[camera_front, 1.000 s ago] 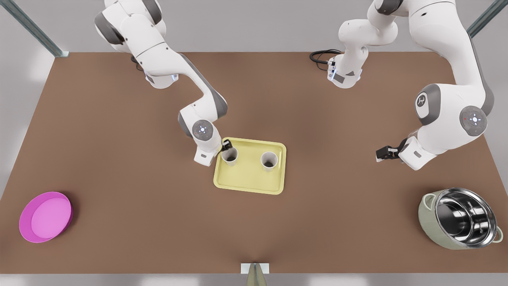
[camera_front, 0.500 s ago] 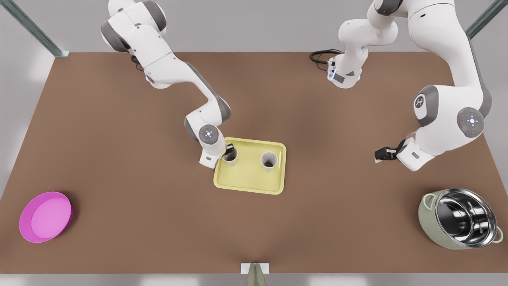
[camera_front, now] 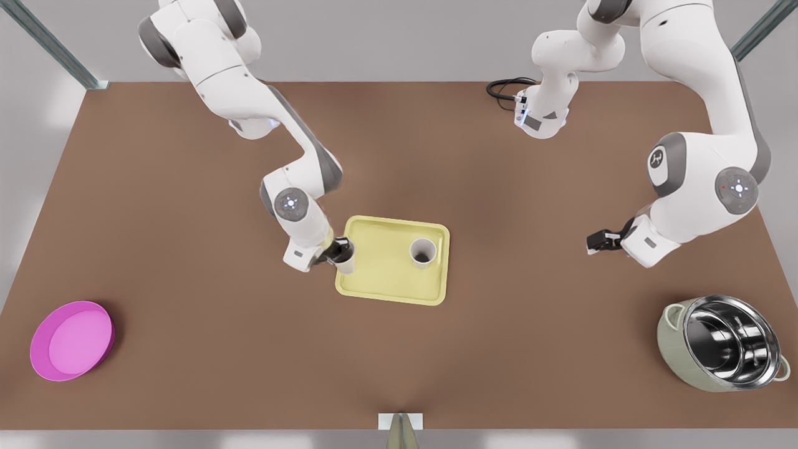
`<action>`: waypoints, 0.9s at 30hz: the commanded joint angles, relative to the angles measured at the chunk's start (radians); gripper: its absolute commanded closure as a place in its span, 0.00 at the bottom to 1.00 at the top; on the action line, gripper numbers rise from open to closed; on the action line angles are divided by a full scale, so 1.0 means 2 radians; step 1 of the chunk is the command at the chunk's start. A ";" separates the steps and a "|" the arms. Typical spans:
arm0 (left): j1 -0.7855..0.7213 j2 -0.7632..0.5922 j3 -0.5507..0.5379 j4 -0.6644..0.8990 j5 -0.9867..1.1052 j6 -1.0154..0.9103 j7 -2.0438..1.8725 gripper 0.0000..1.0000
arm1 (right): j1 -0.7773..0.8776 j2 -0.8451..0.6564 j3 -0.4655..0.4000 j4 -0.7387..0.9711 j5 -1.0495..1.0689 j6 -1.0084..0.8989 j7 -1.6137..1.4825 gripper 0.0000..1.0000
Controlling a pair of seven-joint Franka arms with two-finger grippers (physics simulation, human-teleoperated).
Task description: Use the left arm to pick up the white IKEA cup from the tray and place it on the middle-left position; use the right arm to pick up the white IKEA cup from the tray and place it on the middle-right position
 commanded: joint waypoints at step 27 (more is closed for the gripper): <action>-0.283 0.229 -0.016 0.005 0.037 0.273 -0.358 0.00 | -0.134 0.031 -0.058 0.017 -0.042 -0.052 -0.209 0.00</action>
